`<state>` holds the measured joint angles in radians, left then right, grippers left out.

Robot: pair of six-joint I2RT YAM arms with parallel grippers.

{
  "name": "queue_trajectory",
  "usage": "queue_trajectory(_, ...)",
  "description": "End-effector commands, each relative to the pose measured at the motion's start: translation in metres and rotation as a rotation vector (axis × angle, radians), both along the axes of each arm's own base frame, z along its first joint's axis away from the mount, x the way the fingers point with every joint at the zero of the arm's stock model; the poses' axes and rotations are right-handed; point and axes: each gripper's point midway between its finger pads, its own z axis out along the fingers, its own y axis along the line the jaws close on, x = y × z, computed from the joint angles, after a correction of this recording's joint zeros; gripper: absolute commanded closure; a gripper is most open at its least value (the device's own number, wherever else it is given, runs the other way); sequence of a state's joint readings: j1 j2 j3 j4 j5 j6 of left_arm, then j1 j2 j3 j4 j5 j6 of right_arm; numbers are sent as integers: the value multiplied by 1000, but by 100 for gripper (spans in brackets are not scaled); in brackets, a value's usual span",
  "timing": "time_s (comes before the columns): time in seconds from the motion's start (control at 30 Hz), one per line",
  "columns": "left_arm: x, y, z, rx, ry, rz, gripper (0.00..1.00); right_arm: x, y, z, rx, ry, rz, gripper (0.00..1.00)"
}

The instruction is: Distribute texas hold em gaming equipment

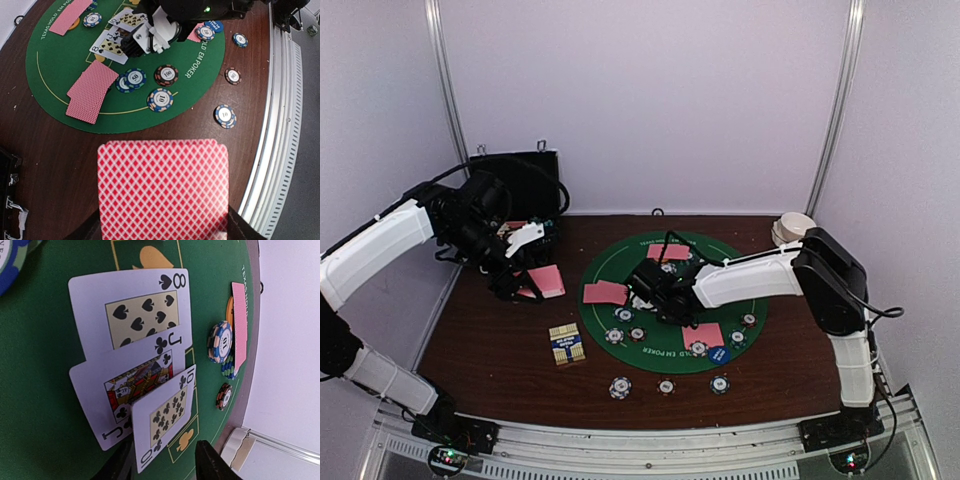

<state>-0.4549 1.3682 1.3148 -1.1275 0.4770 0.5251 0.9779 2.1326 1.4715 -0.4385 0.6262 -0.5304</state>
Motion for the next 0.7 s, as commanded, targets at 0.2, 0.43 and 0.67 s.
queue_trajectory(0.2,8,-6,18,-47,-37,1,100,5,2,52,160,-101,-82,31)
queue_trajectory(0.43,7,-5,18,-44,-39,1,100,31,-26,162,496,-407,-371,1)
queue_trajectory(0.67,7,-5,19,-46,-43,2,100,27,-24,210,890,-208,-468,0)
